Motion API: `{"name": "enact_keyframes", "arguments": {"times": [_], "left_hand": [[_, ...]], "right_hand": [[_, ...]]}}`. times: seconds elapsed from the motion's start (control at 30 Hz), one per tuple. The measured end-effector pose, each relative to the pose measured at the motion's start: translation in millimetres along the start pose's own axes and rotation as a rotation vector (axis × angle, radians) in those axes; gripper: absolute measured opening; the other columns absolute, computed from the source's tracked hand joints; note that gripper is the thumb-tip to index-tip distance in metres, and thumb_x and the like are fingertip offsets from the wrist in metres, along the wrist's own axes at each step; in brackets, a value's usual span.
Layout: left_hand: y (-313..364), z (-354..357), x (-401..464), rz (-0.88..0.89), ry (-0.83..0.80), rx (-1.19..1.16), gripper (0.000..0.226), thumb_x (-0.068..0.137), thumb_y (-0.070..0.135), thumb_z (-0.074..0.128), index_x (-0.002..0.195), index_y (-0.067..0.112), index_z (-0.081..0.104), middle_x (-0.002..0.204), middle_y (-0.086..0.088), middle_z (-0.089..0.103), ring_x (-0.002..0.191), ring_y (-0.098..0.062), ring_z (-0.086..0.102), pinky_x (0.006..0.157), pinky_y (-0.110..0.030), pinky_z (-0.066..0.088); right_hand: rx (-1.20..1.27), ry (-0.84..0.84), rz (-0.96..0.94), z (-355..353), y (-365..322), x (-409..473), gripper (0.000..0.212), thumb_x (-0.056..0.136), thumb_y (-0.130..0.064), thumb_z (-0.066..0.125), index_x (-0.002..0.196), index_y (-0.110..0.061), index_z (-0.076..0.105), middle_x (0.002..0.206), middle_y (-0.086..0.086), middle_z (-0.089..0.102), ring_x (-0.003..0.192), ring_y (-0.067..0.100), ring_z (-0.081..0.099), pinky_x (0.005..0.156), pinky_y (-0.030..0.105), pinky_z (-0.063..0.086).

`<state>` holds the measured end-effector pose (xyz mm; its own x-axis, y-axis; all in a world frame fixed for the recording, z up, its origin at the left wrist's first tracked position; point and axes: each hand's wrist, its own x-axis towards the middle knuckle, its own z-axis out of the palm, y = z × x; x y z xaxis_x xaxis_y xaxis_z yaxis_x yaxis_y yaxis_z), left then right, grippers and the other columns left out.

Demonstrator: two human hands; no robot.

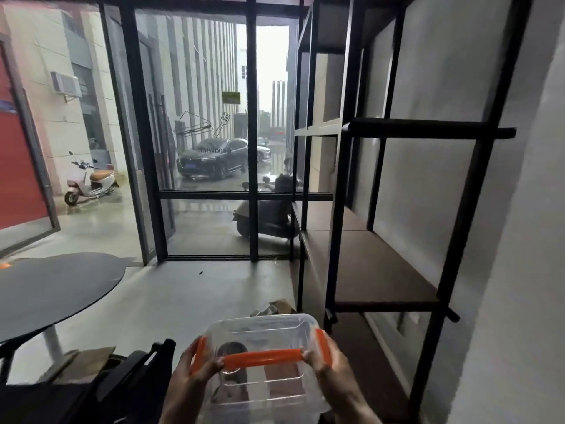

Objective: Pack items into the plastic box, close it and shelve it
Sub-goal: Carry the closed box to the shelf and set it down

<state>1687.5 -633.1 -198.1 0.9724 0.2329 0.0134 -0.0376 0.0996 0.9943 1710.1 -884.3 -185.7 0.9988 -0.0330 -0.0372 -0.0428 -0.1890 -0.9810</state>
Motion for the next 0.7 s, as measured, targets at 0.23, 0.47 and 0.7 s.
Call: {"name": "enact_keyframes", "arguments": {"times": [0.23, 0.47, 0.7], "left_hand": [[-25, -3, 192, -0.031, 0.094, -0.103, 0.116, 0.040, 0.049, 0.082, 0.148, 0.023, 0.047, 0.145, -0.011, 0.056, 0.127, -0.034, 0.057, 0.108, -0.057, 0.043], [-21, -16, 420, -0.054, 0.080, -0.104, 0.089, 0.069, 0.027, 0.083, 0.149, 0.022, 0.044, 0.150, -0.013, 0.050, 0.130, -0.040, 0.053, 0.105, -0.063, 0.044], [-17, 4, 615, -0.075, 0.040, -0.032, 0.074, 0.085, 0.024, 0.075, 0.150, 0.028, 0.040, 0.148, -0.013, 0.050, 0.126, -0.041, 0.055, 0.098, -0.066, 0.048]], "right_hand": [[0.018, -0.081, -0.020, 64, -5, 198, 0.067, 0.098, -0.028, 0.059, 0.157, -0.025, 0.028, 0.153, 0.009, 0.045, 0.123, 0.018, 0.048, 0.106, 0.043, 0.039], [0.051, -0.049, 0.011, 132, -33, 399, 0.082, 0.084, -0.041, 0.067, 0.156, -0.021, 0.033, 0.153, 0.010, 0.047, 0.127, 0.020, 0.050, 0.096, 0.035, 0.047], [0.104, 0.003, 0.022, 162, -49, 566, 0.094, 0.072, -0.048, 0.060, 0.157, -0.025, 0.029, 0.130, 0.001, 0.056, 0.110, 0.018, 0.057, 0.071, 0.025, 0.050]]}}
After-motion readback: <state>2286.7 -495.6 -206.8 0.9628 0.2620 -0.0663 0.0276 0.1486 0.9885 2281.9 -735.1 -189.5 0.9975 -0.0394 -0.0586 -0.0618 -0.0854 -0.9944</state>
